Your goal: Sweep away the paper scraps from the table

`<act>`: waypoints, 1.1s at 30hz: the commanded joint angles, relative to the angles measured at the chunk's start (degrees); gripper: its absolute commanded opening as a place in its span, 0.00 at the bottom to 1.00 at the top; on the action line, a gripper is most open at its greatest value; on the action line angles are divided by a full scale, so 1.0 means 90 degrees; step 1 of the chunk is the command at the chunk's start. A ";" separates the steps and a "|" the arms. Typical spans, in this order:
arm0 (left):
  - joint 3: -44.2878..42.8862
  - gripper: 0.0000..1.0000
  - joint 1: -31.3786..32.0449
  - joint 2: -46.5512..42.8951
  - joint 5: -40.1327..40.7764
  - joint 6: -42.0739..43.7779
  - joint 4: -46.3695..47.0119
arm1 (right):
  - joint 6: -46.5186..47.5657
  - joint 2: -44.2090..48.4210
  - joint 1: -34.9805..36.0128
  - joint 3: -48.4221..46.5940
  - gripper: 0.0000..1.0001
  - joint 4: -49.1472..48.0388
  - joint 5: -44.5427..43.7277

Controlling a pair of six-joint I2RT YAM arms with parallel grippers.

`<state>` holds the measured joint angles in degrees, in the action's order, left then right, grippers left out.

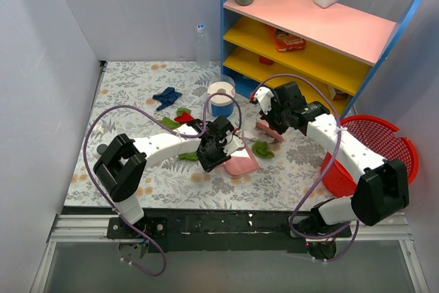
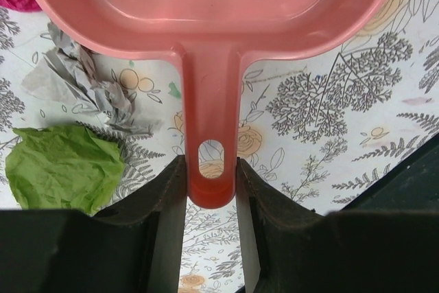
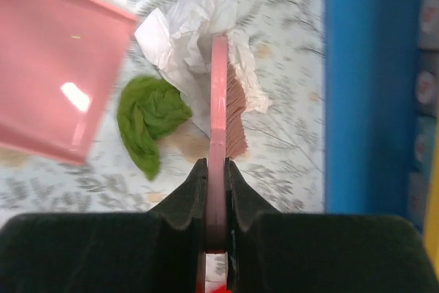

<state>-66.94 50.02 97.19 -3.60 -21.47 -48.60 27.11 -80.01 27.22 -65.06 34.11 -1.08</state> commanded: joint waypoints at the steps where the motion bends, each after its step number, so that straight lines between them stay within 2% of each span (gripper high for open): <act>1: -0.0355 0.00 0.0018 0.0100 -0.0099 -0.0114 0.0155 | -0.0687 0.0442 0.0276 0.0119 0.01 0.0535 0.2175; 4: -0.0404 0.00 0.0018 0.0178 -0.0089 -0.0133 0.0156 | -0.1156 0.0598 0.0276 0.0148 0.01 0.0838 0.2784; 7: -0.0366 0.00 0.0018 0.0178 -0.0137 -0.0153 0.0165 | -0.1206 0.0706 0.0266 0.0003 0.01 0.1053 0.3000; 11: -0.0229 0.00 0.0018 0.0061 -0.0109 -0.0172 0.0127 | -0.1040 0.0774 0.0227 -0.0476 0.01 0.1229 0.2768; 19: 0.0142 0.00 0.0018 -0.0729 0.0175 0.0139 0.0039 | -0.0611 0.0628 0.0188 -0.1569 0.01 0.1591 0.1469; 28: -0.0053 0.00 0.0018 -0.0838 0.0098 0.0316 -0.0771 | -0.0775 0.0111 0.0169 -0.1522 0.01 0.0606 -0.0628; 33: -0.0072 0.00 0.0018 -0.0672 0.0096 0.0257 -0.0918 | -0.1176 -0.0299 0.0178 -0.1404 0.01 0.0399 -0.1120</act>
<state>-65.63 50.02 91.59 -2.35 -19.31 -54.68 19.99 -81.23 28.95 -77.38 41.67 -4.32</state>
